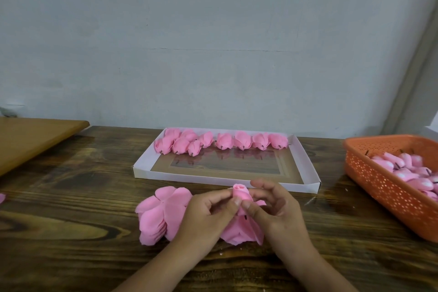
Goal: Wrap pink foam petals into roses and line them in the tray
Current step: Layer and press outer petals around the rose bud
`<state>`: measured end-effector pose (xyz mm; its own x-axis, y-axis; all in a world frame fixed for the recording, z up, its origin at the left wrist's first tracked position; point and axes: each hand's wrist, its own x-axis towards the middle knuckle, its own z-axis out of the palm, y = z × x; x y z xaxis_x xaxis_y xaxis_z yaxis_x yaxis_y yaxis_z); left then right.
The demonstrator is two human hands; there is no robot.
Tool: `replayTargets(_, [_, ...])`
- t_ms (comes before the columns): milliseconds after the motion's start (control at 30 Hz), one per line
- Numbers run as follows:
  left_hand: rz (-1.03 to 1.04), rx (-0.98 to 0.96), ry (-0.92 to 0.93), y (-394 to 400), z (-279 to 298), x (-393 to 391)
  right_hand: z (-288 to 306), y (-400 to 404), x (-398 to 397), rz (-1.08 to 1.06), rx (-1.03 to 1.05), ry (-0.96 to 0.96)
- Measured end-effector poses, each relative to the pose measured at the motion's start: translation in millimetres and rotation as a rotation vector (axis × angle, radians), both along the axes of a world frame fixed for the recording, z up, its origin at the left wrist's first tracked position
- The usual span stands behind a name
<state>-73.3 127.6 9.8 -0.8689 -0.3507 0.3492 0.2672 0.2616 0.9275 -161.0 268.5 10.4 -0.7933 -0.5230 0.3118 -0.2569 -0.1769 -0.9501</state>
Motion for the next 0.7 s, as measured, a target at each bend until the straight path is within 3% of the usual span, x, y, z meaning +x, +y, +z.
replayTargets(700, [-0.045, -0.053, -0.029, -3.8, 0.0, -0.4, 2.5, 2.1, -5.0, 0.074, -0.072, -0.245])
